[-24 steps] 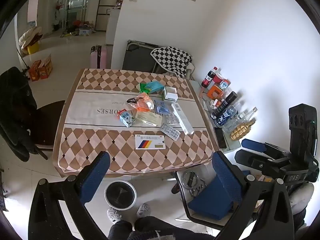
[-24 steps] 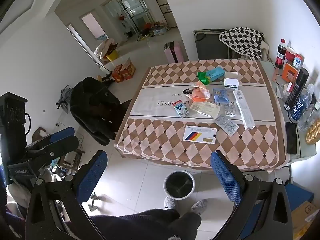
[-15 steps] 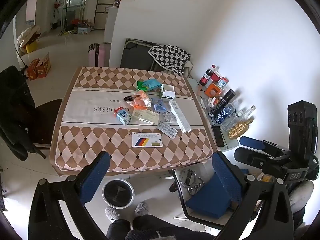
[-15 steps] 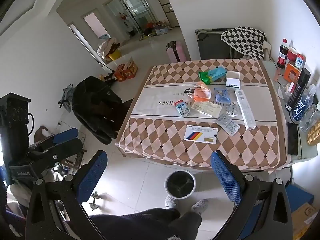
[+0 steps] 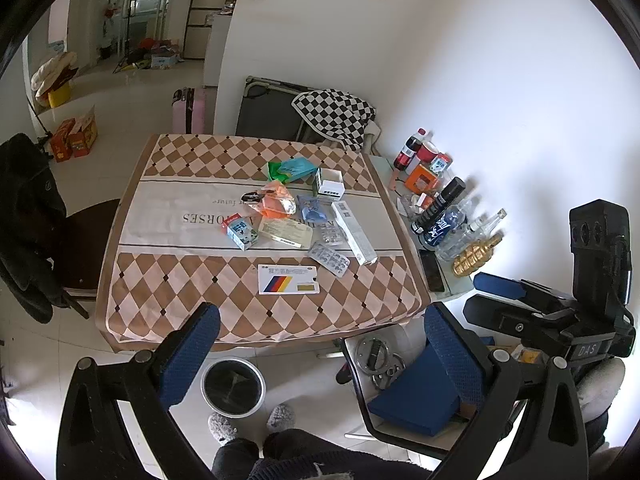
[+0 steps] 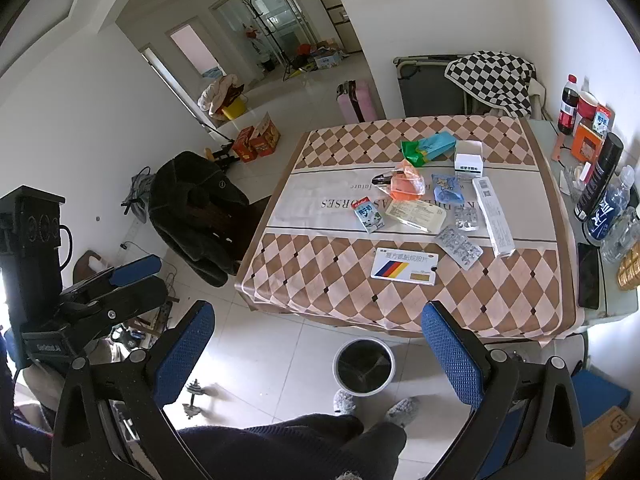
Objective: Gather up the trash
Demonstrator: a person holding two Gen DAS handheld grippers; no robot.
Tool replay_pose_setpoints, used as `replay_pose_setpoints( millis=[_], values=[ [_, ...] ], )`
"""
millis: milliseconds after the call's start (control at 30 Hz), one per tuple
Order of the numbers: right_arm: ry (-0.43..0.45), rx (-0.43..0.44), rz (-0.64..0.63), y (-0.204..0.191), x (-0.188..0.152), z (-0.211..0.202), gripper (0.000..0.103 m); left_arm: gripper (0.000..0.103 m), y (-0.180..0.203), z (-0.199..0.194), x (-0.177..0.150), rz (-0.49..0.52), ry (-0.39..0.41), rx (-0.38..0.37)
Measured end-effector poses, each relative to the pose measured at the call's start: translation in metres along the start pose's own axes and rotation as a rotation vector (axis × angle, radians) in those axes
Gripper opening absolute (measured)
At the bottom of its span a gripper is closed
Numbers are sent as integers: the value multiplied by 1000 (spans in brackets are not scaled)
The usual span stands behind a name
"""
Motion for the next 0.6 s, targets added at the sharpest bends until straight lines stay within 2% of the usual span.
replay_pose_setpoints(
  millis=[600],
  values=[
    [0,12,-3,0,-2,4,103,103,6,-2,-1,16,-2,-12]
  ],
)
Point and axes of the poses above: each gripper's, at about its wrist camera, not at the fingertips, and z roughly the way its jaws point, y to its right, x to its top, the point moved 7 cm from there along z, roughly the way its jaws point, and after that the axes turned 15 degrees about -z, right-handed, at the moved point
